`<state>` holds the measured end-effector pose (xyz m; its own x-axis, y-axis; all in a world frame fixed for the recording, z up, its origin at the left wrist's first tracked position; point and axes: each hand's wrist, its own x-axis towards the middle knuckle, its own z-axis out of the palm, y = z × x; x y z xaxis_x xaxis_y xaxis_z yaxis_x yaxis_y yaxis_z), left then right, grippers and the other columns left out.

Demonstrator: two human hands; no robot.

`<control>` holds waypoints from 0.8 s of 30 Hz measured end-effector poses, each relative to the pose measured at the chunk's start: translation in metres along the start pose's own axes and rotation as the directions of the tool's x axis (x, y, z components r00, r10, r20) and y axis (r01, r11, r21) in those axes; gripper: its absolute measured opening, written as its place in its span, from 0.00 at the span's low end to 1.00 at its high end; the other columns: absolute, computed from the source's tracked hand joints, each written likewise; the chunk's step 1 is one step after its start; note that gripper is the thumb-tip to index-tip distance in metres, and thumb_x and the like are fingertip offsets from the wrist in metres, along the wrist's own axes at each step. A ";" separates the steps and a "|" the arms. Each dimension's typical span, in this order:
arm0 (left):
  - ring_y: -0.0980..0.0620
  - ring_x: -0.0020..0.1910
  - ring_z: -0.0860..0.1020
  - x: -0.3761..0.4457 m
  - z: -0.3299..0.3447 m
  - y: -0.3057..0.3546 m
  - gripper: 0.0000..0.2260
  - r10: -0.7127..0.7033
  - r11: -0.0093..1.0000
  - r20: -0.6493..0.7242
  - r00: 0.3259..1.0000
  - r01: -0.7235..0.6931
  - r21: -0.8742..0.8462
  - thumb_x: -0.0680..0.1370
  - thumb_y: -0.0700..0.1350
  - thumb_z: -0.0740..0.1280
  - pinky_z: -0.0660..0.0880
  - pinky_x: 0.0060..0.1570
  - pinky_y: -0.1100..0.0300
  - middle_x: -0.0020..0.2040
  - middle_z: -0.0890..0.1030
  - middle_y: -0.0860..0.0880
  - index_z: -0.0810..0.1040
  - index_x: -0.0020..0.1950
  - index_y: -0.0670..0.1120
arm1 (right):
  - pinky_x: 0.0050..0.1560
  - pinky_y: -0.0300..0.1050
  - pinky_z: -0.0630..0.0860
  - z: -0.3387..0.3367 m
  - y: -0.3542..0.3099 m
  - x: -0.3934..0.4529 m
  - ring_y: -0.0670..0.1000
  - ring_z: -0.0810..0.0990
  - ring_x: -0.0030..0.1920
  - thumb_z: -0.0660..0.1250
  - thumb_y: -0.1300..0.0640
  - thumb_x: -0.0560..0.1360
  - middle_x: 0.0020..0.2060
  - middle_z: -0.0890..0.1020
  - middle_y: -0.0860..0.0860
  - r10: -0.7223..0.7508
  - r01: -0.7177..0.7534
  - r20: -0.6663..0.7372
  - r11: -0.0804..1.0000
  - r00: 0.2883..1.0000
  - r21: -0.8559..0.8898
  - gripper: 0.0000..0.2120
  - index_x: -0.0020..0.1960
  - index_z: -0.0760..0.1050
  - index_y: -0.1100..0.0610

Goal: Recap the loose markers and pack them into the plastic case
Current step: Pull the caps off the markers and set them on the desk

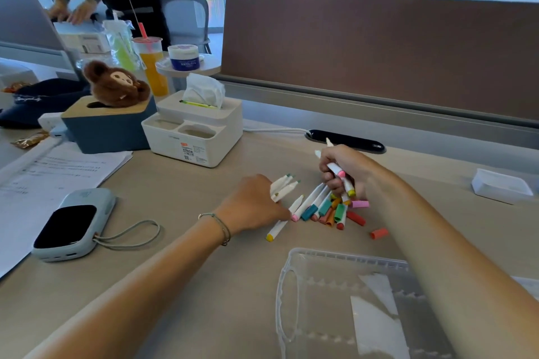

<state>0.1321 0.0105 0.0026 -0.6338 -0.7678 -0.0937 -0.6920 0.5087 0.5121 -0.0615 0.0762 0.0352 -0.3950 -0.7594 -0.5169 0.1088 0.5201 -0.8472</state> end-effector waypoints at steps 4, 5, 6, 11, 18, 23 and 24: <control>0.54 0.36 0.71 -0.001 0.008 0.007 0.20 0.051 0.976 -0.066 0.997 -0.035 0.216 0.70 0.59 0.75 0.67 0.33 0.59 0.39 0.71 0.50 0.68 0.40 0.48 | 0.20 0.36 0.65 -0.005 0.007 -0.006 0.46 0.67 0.20 0.60 0.63 0.76 0.26 0.72 0.53 0.034 -0.037 -0.054 0.998 0.998 -0.055 0.03 0.43 0.71 0.60; 0.53 0.37 0.72 -0.003 0.008 0.009 0.20 0.065 0.968 -0.081 0.995 -0.044 0.245 0.70 0.60 0.75 0.69 0.35 0.58 0.39 0.71 0.51 0.69 0.42 0.48 | 0.21 0.36 0.65 -0.004 0.008 -0.007 0.46 0.66 0.20 0.62 0.63 0.77 0.26 0.71 0.52 0.034 -0.045 -0.087 0.991 0.996 -0.130 0.03 0.44 0.72 0.61; 0.51 0.39 0.73 -0.004 0.009 0.009 0.21 0.077 0.962 -0.097 0.992 -0.048 0.267 0.71 0.60 0.74 0.70 0.36 0.57 0.39 0.70 0.50 0.69 0.43 0.47 | 0.22 0.36 0.65 -0.002 0.008 -0.007 0.46 0.66 0.21 0.64 0.62 0.77 0.26 0.71 0.51 0.018 -0.046 -0.129 0.973 0.992 -0.225 0.03 0.44 0.73 0.61; 0.54 0.29 0.68 -0.006 0.006 0.000 0.17 0.018 0.998 -0.157 0.987 -0.008 0.063 0.74 0.54 0.71 0.64 0.28 0.59 0.33 0.71 0.49 0.68 0.35 0.47 | 0.31 0.41 0.72 0.013 0.010 0.002 0.49 0.74 0.26 0.72 0.53 0.76 0.32 0.79 0.53 -0.201 0.008 -0.229 0.768 0.953 -0.640 0.09 0.45 0.80 0.60; 0.55 0.21 0.59 -0.015 -0.015 -0.017 0.10 -0.077 0.394 0.269 0.960 0.277 -0.876 0.78 0.45 0.60 0.57 0.20 0.66 0.27 0.64 0.50 0.71 0.38 0.45 | 0.34 0.43 0.72 0.030 0.009 0.013 0.51 0.81 0.36 0.77 0.47 0.70 0.35 0.81 0.51 -0.307 -0.056 -0.252 0.528 0.918 -0.847 0.14 0.42 0.77 0.55; 0.55 0.21 0.66 -0.013 -0.023 -0.023 0.09 0.073 0.042 0.385 0.920 0.383 -0.923 0.76 0.45 0.58 0.62 0.18 0.67 0.32 0.69 0.48 0.70 0.38 0.45 | 0.31 0.41 0.74 0.030 0.007 0.014 0.50 0.76 0.27 0.72 0.57 0.73 0.31 0.80 0.53 -0.135 -0.027 -0.200 0.762 0.970 -0.647 0.07 0.44 0.79 0.61; 0.55 0.22 0.68 -0.011 -0.023 -0.022 0.08 0.073 0.030 0.393 0.916 0.392 -0.919 0.76 0.45 0.58 0.63 0.18 0.67 0.33 0.71 0.48 0.71 0.39 0.45 | 0.30 0.40 0.72 0.027 0.007 0.012 0.50 0.74 0.26 0.70 0.58 0.73 0.30 0.78 0.53 -0.115 -0.015 -0.192 0.821 0.975 -0.570 0.06 0.43 0.78 0.62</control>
<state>0.1623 -0.0007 0.0122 -0.7674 -0.5133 -0.3843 0.0481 -0.6437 0.7638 -0.0406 0.0601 0.0202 -0.5726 -0.7252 -0.3824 -0.4248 0.6614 -0.6182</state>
